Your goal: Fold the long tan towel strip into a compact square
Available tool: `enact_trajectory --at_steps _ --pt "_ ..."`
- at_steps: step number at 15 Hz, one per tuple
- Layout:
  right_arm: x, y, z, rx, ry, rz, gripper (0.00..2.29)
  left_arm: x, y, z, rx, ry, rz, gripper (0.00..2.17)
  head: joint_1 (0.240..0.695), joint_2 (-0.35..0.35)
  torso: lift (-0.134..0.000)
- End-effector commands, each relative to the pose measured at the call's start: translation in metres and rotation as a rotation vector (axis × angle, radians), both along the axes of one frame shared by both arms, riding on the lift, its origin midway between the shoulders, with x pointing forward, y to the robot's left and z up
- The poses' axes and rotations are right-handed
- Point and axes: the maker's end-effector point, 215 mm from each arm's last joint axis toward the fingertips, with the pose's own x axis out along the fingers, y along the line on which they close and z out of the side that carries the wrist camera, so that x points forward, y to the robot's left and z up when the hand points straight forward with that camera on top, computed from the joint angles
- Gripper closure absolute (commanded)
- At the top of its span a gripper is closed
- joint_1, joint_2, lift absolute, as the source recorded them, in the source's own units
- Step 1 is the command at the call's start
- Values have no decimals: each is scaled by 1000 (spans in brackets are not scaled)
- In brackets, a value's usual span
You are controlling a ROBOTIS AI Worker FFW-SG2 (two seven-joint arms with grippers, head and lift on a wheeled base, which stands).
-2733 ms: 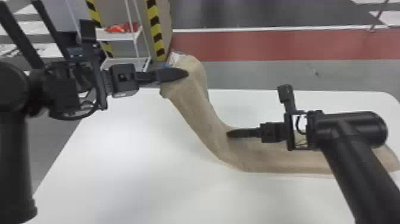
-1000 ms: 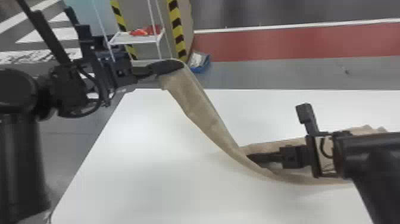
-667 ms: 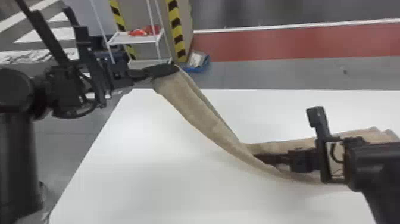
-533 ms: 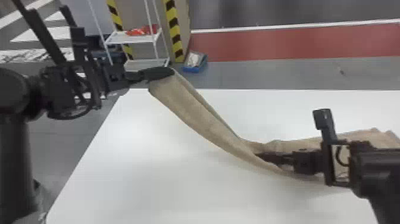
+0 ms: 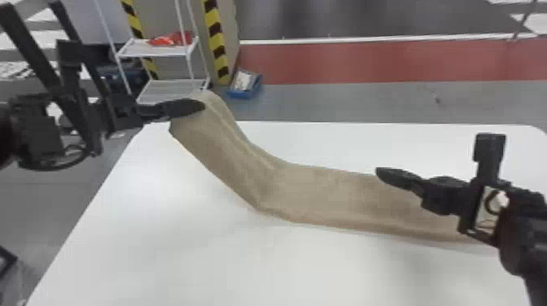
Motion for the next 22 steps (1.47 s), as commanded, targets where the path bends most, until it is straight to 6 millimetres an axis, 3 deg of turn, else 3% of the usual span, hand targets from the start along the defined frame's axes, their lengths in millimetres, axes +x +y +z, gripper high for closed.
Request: enact_trajectory --at_steps 1,5,8,10,11,13,15,16,17,18,19,20,22 --pt "1 -7 7 30 -16 -8 1764 -2 -1 -5 3 8 -1 1851 691 77 -124" --pt "-9 -12 -1 29 3 -3 1764 -4 0 -3 13 7 -4 1851 694 66 -124" --pt "-8 -14 0 25 -2 -2 1764 -18 -16 3 29 11 -53 1851 695 62 -124" --pt "-11 -17 -2 29 -2 -10 1764 -23 -38 5 21 3 -83 1851 695 50 -124" --pt "-13 -28 -1 30 -8 -29 1764 -24 -53 1 15 9 -97 1855 695 44 -124" --pt "-11 -54 22 50 -55 -69 1764 -26 -85 -11 -2 29 -123 1855 695 21 -124" --pt "-18 -103 37 48 -81 -135 1757 -32 -129 -22 -27 52 -167 1855 695 -45 -124" --pt "-22 -127 49 49 -106 -172 1517 -34 -148 -26 -36 61 -180 1858 695 -77 -124" --pt "-28 -150 59 46 -129 -206 937 -36 -163 -32 -35 70 -187 1858 695 -114 -124" --pt "-36 -178 69 45 -145 -244 140 -38 -182 -37 -42 75 -196 1858 695 -154 -124" --pt "-43 -200 77 46 -156 -271 -1 -39 -198 -44 -44 78 -195 1858 695 -187 -124" --pt "-51 -221 84 38 -169 -301 -1 -40 -213 -47 -42 74 -194 1858 690 -260 -124" --pt "-60 -247 96 26 -210 -336 46 -54 -247 -59 -53 97 -217 1858 684 -328 -124"
